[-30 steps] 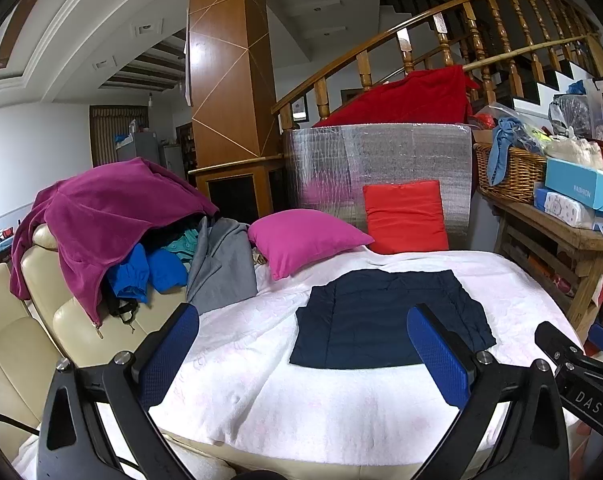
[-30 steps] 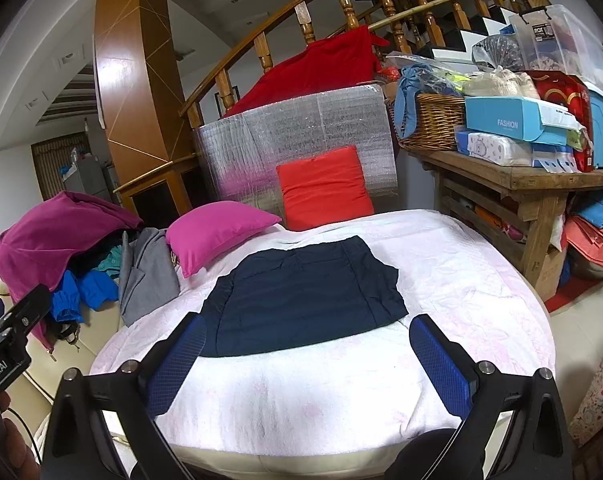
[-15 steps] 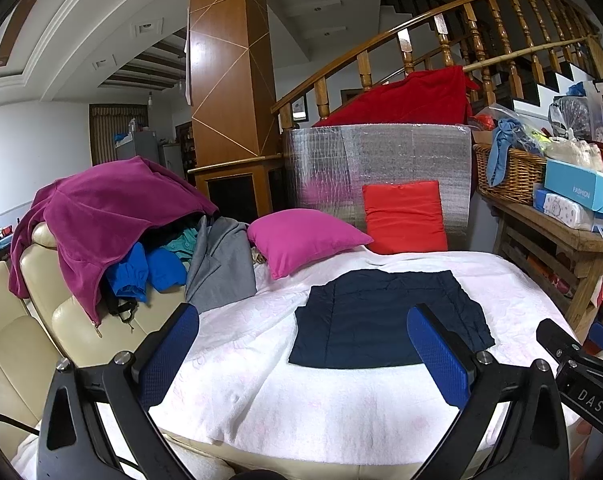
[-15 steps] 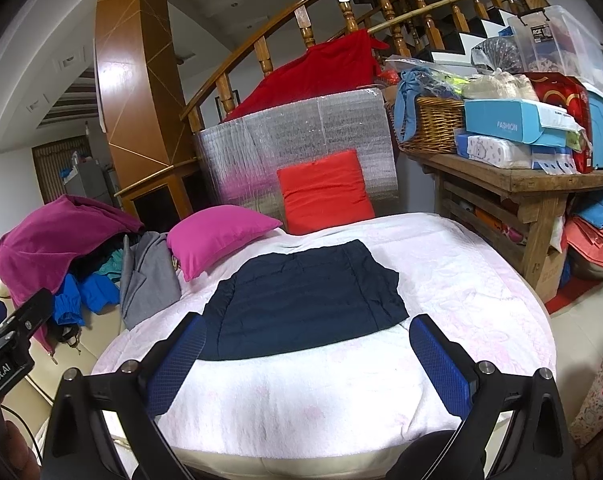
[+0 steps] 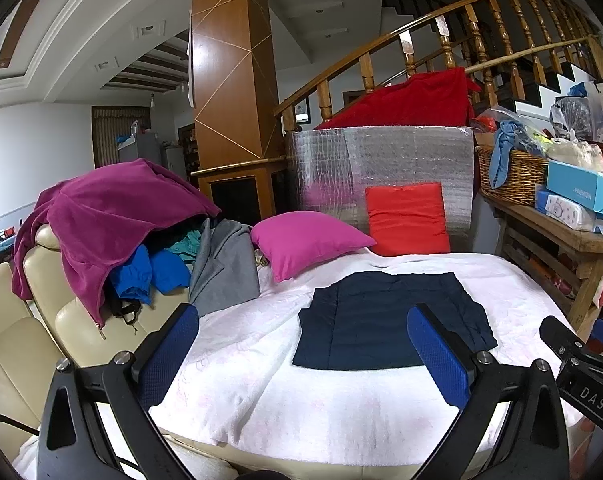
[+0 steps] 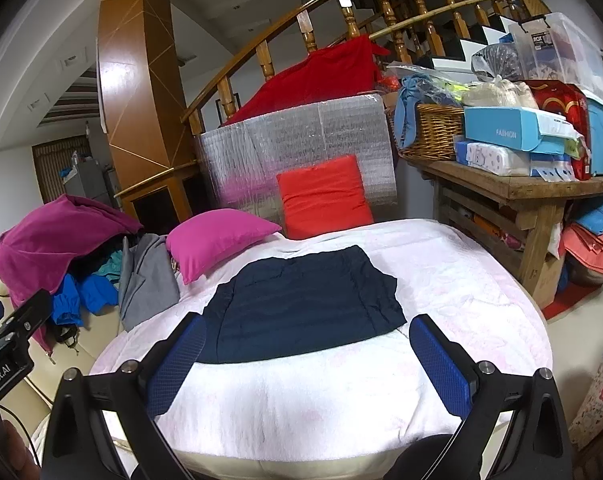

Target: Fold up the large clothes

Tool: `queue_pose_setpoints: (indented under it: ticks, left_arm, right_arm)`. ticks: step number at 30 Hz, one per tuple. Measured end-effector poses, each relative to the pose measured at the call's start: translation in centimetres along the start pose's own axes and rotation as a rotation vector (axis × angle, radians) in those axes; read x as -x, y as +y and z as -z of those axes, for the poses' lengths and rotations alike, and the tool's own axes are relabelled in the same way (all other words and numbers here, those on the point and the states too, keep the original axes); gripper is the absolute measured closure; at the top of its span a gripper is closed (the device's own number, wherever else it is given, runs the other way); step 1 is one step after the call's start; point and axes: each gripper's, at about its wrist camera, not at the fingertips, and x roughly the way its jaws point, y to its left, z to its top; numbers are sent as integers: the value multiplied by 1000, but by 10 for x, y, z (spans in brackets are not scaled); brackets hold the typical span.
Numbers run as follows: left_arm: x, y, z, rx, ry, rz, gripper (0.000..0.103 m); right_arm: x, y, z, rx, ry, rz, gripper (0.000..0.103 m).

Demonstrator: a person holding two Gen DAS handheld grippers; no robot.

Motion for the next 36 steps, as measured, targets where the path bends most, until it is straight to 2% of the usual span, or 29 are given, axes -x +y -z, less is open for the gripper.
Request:
queue_pose_setpoints:
  ticks: [19, 30, 36]
  left_arm:
    - [-16, -2, -10, 16, 29, -5, 0]
    - [-26, -15, -11, -2, 69, -5, 0]
    - [-44, -15, -11, 2, 100, 0, 0]
  right_arm:
    - [-14, -1, -16, 13, 8, 4, 0]
    - [-29, -8, -21, 12, 17, -15, 0]
    - [-47, -2, -20, 35, 44, -7, 0]
